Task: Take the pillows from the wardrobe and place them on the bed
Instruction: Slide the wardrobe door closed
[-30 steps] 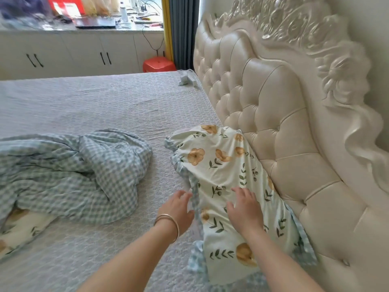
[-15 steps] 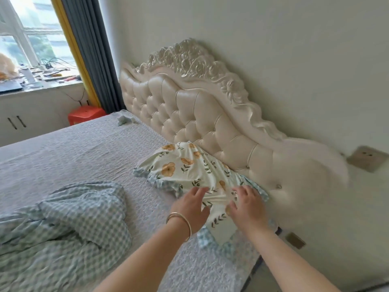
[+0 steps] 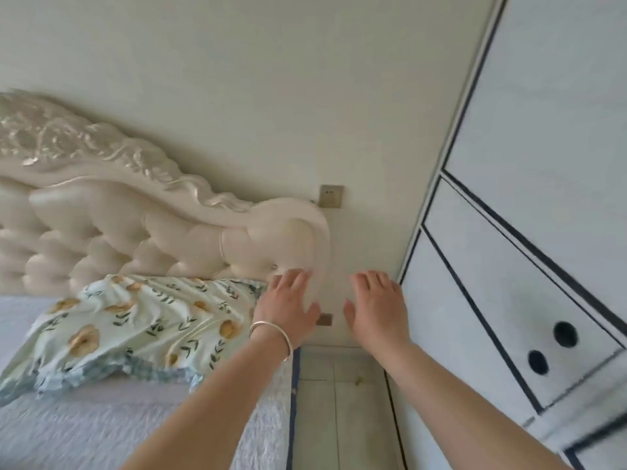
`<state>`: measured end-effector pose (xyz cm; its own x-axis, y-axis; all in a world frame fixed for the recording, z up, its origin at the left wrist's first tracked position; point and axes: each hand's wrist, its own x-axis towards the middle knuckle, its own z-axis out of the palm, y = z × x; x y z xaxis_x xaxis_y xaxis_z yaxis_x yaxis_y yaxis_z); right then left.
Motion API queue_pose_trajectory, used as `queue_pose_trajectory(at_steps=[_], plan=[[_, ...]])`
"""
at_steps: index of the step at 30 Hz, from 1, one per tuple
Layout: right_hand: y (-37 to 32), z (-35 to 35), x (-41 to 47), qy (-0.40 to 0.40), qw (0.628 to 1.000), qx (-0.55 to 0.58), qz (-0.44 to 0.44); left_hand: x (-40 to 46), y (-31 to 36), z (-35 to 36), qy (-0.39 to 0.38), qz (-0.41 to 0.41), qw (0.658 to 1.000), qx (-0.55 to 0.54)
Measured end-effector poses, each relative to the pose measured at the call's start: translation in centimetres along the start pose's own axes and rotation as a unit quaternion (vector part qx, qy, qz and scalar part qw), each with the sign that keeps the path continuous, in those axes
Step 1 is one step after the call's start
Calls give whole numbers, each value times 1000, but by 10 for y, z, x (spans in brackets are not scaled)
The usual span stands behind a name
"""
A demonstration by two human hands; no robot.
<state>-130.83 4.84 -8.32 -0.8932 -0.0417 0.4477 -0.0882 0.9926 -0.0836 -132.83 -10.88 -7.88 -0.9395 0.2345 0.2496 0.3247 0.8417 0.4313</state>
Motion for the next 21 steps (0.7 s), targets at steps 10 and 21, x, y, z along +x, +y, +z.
queue_pose_trajectory(at_steps=[10, 21], plan=[[83, -138, -150, 72, 967, -167, 178, -74, 172, 21, -19, 234, 967, -102], [123, -274, -321, 131, 900, -300, 289, -186, 345, 33, 2, 401, 884, -240]])
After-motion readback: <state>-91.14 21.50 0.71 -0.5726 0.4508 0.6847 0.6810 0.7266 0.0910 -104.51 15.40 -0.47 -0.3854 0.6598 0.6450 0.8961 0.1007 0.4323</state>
